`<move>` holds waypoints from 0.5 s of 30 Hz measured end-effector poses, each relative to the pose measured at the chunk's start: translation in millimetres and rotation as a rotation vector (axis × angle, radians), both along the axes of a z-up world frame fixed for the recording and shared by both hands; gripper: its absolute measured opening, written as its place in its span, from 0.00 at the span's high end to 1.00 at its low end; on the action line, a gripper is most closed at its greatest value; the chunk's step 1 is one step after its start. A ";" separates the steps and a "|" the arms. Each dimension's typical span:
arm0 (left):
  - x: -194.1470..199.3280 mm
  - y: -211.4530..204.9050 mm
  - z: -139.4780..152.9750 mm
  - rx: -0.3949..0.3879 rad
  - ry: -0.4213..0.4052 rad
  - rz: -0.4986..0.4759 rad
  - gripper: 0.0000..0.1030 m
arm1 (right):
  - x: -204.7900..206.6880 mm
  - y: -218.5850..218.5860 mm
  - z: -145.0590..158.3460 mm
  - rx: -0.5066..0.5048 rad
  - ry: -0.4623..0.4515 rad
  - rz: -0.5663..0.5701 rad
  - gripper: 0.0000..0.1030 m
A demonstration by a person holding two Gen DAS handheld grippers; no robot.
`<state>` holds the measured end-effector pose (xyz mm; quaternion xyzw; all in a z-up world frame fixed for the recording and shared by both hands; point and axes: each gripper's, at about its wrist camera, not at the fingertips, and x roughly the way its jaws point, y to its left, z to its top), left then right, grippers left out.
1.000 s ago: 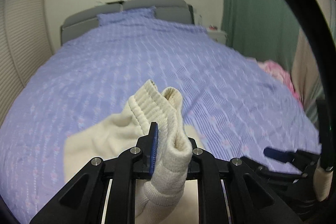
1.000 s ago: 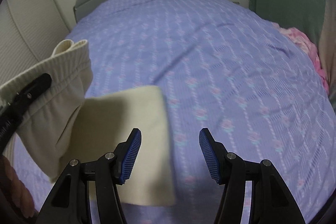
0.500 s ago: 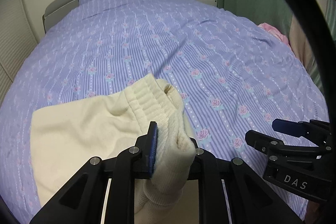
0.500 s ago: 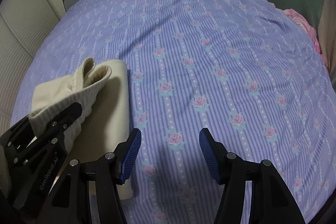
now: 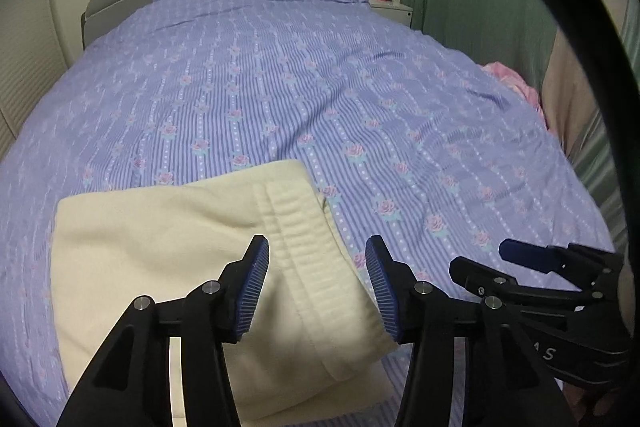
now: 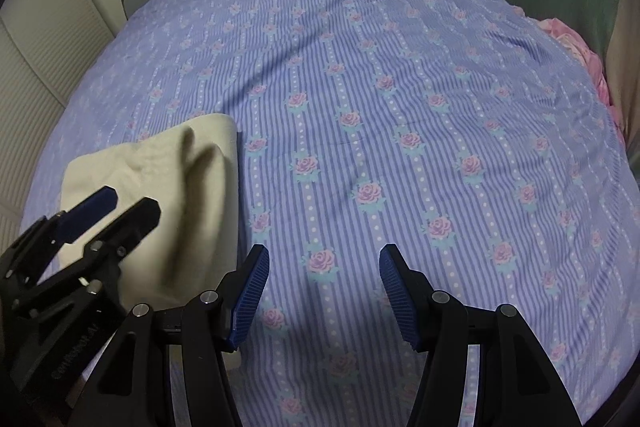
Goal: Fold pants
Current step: 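Open the left gripper and release the waistband onto the bundle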
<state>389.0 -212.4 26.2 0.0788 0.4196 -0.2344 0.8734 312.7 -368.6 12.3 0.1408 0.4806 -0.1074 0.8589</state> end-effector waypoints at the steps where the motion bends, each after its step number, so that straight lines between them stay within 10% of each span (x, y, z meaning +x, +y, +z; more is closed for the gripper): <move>1: -1.1 2.7 4.2 -0.012 -0.003 0.006 0.52 | -1.1 0.2 2.5 -0.004 -0.001 -0.001 0.43; 6: -6.3 43.8 28.6 -0.072 -0.033 0.094 0.45 | -7.4 5.6 18.7 0.011 -0.062 0.012 0.43; 15: 13.5 173.8 4.3 0.040 0.021 0.399 0.39 | 26.0 39.0 3.7 0.157 -0.114 0.081 0.43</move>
